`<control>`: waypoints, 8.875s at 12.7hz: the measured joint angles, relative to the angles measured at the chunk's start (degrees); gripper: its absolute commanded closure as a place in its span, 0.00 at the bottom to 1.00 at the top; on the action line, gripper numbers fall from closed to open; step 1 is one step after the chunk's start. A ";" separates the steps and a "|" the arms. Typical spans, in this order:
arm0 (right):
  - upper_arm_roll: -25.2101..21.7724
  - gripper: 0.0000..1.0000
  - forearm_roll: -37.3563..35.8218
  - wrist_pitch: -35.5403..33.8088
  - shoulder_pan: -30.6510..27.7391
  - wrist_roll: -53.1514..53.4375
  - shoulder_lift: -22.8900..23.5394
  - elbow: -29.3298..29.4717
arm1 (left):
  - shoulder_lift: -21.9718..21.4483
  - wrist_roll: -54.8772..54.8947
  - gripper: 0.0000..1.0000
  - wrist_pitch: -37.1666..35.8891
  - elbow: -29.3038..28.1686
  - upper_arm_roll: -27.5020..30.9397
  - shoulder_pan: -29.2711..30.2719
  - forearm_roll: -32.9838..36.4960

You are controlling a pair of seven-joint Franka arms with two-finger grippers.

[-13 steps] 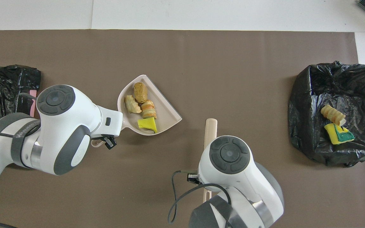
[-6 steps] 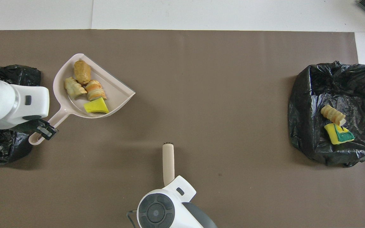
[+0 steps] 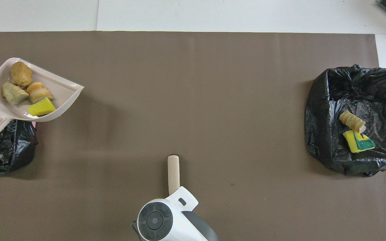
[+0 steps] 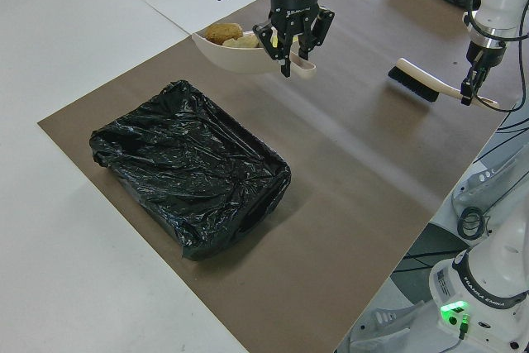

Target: Sweep and dump trash in bin

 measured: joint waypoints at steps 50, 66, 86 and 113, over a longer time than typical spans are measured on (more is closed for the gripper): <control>-2.41 0.00 -10.53 -37.76 -55.99 -49.56 -10.10 33.60 | -1.09 -4.06 1.00 0.69 1.35 -4.00 -8.58 -0.27; -2.41 0.00 -9.38 -37.75 -55.99 -49.06 -10.97 32.56 | 15.39 -53.59 1.00 36.49 -7.03 -4.35 -40.69 -5.77; -2.41 0.00 -9.38 -37.75 -55.99 -49.06 -10.97 32.56 | 9.13 -55.29 0.00 30.05 -8.11 -0.75 -35.20 -9.30; -2.41 0.00 -9.38 -37.75 -55.99 -49.06 -10.97 32.56 | -5.07 -33.85 0.00 1.34 7.07 -0.97 -12.65 -3.42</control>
